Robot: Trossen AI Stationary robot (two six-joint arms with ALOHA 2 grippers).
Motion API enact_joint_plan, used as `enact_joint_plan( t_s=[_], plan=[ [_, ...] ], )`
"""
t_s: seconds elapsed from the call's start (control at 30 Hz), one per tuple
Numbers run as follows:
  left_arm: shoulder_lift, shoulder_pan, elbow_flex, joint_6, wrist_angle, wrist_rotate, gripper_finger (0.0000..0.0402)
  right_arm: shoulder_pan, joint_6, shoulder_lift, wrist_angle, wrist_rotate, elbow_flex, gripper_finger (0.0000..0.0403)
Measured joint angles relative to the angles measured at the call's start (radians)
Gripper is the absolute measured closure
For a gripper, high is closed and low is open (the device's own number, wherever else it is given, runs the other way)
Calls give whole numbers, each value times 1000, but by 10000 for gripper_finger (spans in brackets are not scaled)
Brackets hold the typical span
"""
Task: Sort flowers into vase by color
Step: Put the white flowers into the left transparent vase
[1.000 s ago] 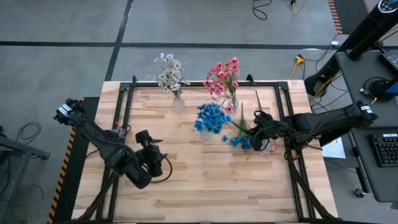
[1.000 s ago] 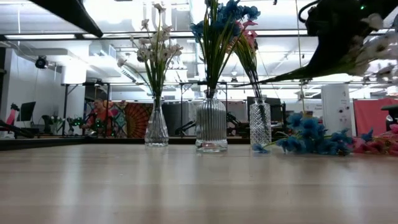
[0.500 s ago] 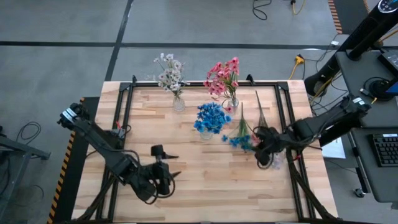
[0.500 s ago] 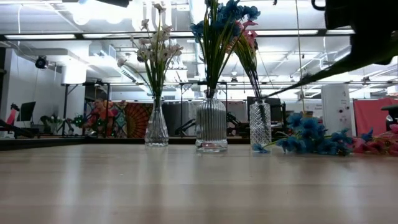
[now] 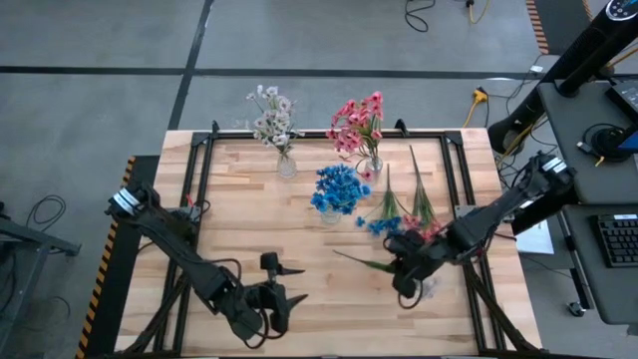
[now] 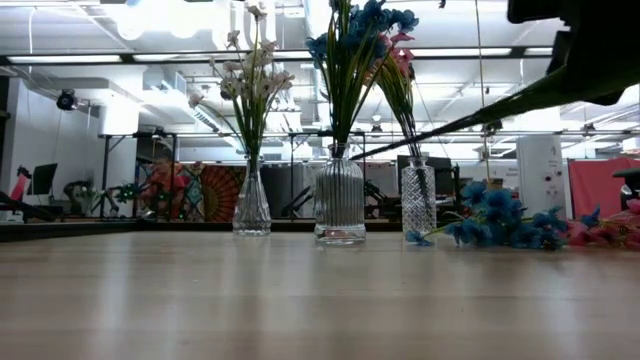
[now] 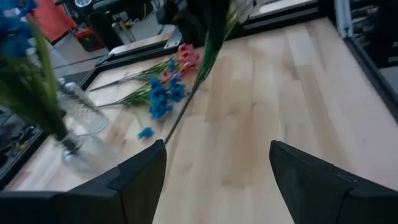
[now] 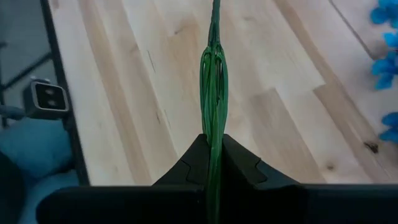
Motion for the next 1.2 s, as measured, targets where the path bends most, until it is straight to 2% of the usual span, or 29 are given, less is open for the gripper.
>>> enact_joint_plan(
  t_s=[0.33,0.7,0.9,1.2],
  plan=[
    [117,0,0,65,233,-5,135,21,-110,248,-11,0,198,385],
    [178,5,0,69,306,-10,135,26,-226,460,-88,28,453,385],
    [195,16,0,68,312,-8,135,27,-283,521,-112,54,543,385],
    [196,37,-8,61,313,-7,135,27,-323,525,-111,81,574,385]
  ],
)
